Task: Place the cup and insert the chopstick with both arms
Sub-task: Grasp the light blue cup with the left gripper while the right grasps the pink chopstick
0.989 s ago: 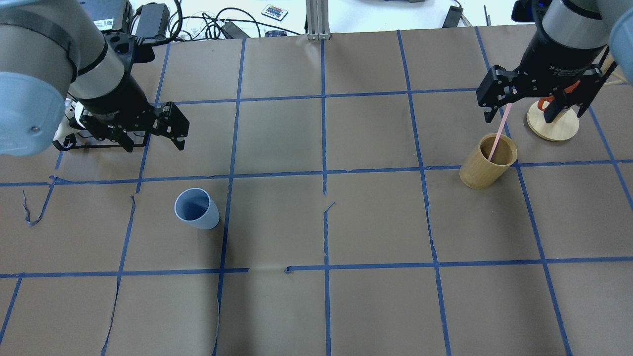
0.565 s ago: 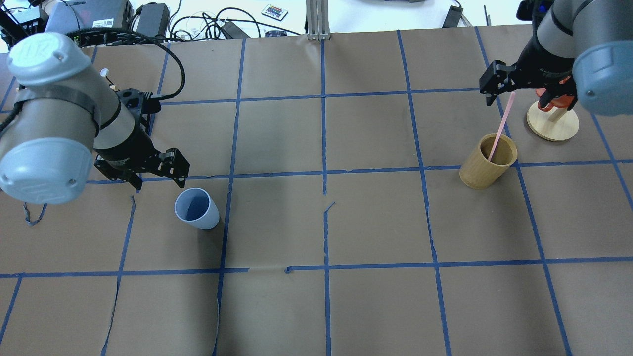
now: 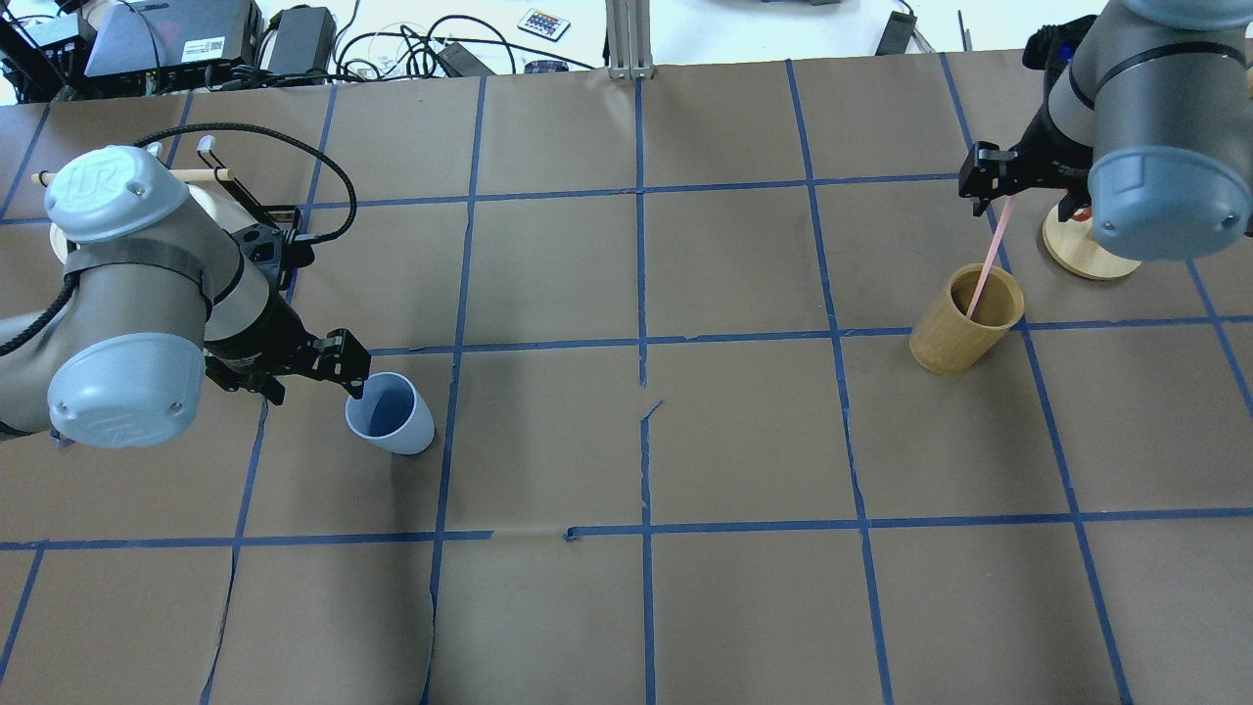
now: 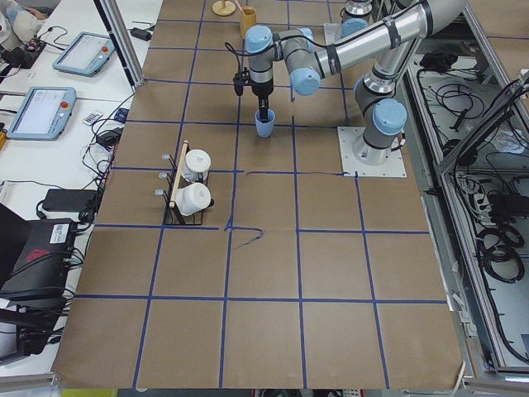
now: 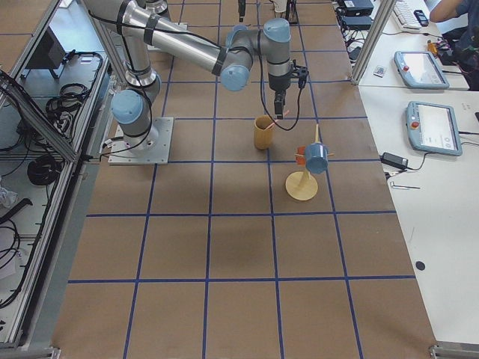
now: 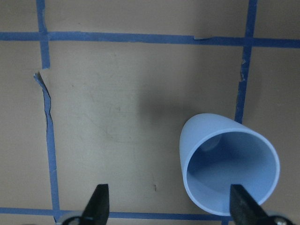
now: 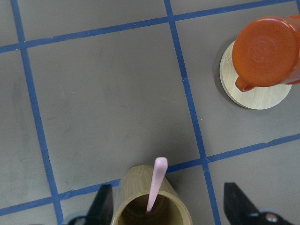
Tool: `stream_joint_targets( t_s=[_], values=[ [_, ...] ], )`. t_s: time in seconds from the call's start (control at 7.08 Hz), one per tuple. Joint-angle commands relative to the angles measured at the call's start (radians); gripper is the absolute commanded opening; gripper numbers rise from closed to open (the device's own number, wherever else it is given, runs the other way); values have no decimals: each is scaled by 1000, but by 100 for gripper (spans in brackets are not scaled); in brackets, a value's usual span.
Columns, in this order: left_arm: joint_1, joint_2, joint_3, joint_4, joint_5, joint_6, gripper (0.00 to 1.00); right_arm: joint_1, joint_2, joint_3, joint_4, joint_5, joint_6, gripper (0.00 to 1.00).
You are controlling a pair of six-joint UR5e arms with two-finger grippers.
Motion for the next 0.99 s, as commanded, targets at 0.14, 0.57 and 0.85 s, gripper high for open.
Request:
stream_joint_targets(
  t_s=[0.14, 0.57, 0.85],
  values=[
    [-3, -26, -50, 42, -3, -52, 87, -5, 6, -2, -4, 13, 32, 51],
    [-3, -52, -78, 114, -15, -52, 28, -5, 24, -1, -56, 14, 32, 48],
    [-5, -69, -78, 145, -27, -72, 0, -5, 24, -1, -62, 16, 34, 36]
  ],
)
